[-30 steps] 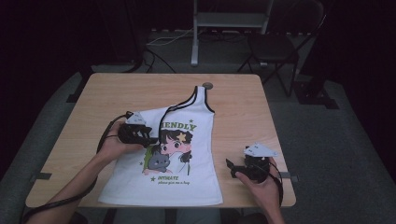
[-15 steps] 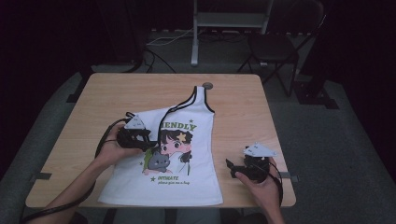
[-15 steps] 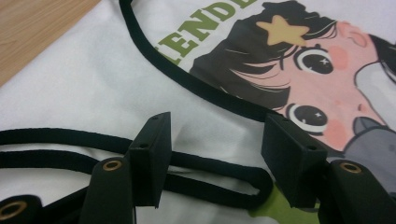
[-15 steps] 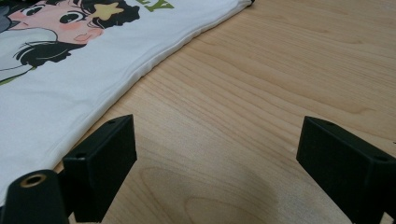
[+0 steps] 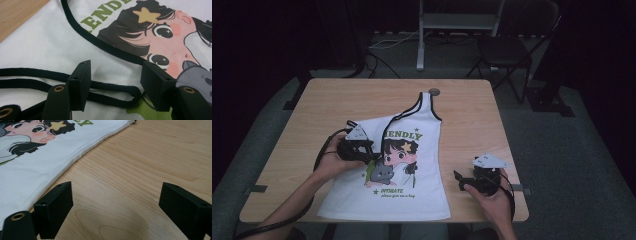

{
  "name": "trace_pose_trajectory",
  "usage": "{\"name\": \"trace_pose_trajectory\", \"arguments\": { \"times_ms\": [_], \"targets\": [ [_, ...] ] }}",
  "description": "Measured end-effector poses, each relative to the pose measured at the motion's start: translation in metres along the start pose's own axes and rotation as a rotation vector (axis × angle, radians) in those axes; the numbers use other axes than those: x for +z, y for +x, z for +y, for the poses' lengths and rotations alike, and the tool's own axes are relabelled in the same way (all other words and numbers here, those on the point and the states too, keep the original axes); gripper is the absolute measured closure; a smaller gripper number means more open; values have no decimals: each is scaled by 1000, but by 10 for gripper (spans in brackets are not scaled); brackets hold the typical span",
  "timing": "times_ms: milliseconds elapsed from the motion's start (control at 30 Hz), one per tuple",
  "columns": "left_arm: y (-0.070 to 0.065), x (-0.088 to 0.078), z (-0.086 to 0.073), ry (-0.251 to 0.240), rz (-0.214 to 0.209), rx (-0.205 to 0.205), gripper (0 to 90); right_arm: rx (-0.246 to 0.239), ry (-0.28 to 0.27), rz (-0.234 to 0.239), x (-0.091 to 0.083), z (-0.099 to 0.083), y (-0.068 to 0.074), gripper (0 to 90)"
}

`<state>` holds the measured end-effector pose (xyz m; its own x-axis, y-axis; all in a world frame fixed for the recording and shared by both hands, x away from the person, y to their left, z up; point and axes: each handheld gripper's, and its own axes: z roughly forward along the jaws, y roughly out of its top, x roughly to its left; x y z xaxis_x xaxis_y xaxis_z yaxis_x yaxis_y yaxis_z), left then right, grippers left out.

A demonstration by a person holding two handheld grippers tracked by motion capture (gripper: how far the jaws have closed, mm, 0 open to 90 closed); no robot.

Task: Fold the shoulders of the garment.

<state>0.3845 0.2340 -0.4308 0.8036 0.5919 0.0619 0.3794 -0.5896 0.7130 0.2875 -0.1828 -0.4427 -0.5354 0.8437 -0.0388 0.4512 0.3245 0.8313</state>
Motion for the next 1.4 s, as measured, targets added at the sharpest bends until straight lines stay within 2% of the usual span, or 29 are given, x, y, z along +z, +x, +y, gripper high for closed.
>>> {"name": "trace_pose_trajectory", "arguments": {
  "times_ms": [133, 233, 333, 367, 467, 567, 800, 1033, 1267, 1400],
  "targets": [
    [-1, -1, 1, 0, 3, -15, 384, 0, -1, -1, 0, 0, 0, 113],
    [-1, -4, 2, -11, 4, -51, 305, 1, -1, -1, 0, 0, 0, 112],
    [-1, -9, 2, -39, 2, -92, 268, -1, 0, -1, 0, 0, 0, 113],
    [0, -11, 2, -42, 0, -115, 202, -1, 0, -1, 0, 0, 0, 112],
    [1, -18, 0, -82, -17, -119, 201, 0, 0, -1, 0, 0, 0, 113],
    [1, -25, -1, -114, -6, -129, 201, -1, 1, -1, 0, 0, 0, 112],
    [5, -50, -8, -205, 28, -185, 201, 2, 1, -1, 0, 0, 0, 113],
    [11, -77, -27, -258, 61, -227, 201, 3, 4, 0, 0, 0, 0, 113],
    [14, -109, -50, -317, 117, -266, 201, 2, 6, -2, 0, 0, 0, 112],
    [16, -122, -61, -335, 146, -281, 201, 2, 6, -3, 0, 0, 0, 112]
  ]
}}
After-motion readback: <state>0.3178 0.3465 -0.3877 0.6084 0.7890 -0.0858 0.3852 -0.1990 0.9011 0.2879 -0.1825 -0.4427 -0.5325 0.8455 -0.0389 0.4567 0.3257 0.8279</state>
